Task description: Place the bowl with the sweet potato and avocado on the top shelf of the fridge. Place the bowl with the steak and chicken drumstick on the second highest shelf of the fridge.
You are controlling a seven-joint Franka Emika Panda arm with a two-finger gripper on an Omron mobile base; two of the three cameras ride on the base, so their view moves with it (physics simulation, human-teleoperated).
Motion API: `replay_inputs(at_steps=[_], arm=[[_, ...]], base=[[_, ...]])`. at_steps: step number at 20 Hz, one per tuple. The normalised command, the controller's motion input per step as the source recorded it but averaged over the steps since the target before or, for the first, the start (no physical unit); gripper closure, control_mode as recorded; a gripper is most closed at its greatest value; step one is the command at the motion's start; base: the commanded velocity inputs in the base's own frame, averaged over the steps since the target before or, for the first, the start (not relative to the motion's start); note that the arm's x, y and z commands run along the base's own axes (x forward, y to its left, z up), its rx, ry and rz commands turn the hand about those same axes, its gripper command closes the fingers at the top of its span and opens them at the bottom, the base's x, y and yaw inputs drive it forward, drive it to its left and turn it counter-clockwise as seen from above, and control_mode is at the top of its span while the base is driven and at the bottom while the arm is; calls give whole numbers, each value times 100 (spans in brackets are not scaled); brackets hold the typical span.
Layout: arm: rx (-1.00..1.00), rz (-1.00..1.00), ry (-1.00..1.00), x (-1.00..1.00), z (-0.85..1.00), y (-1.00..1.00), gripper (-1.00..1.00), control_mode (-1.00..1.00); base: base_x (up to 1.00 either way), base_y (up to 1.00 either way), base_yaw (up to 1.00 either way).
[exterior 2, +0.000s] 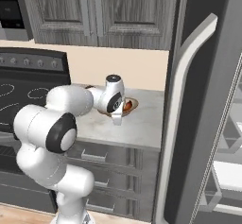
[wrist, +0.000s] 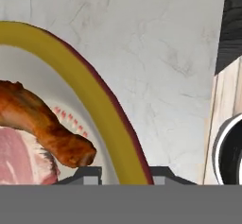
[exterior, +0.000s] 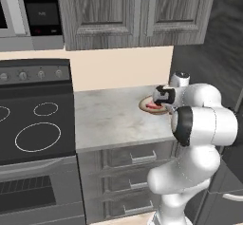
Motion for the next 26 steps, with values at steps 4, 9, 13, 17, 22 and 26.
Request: replay_inputs(at_steps=[4,9,13,17,22,26], arm=[[1,-5,-10,-100,89,39,100,-100],[6,-9,-11,-100,100,33,100,-100],[9,-5,-14,-100,100,20,100,-100],[5,0,-6,-97,84,23,100,-100],[17,0,6,-94,71,20,100,-100],[6,-1,7,-58,32,7,100,-100]], base=[[0,0,0],[0,0,0],[0,0,0],[0,0,0],[0,0,0],[0,0,0]])
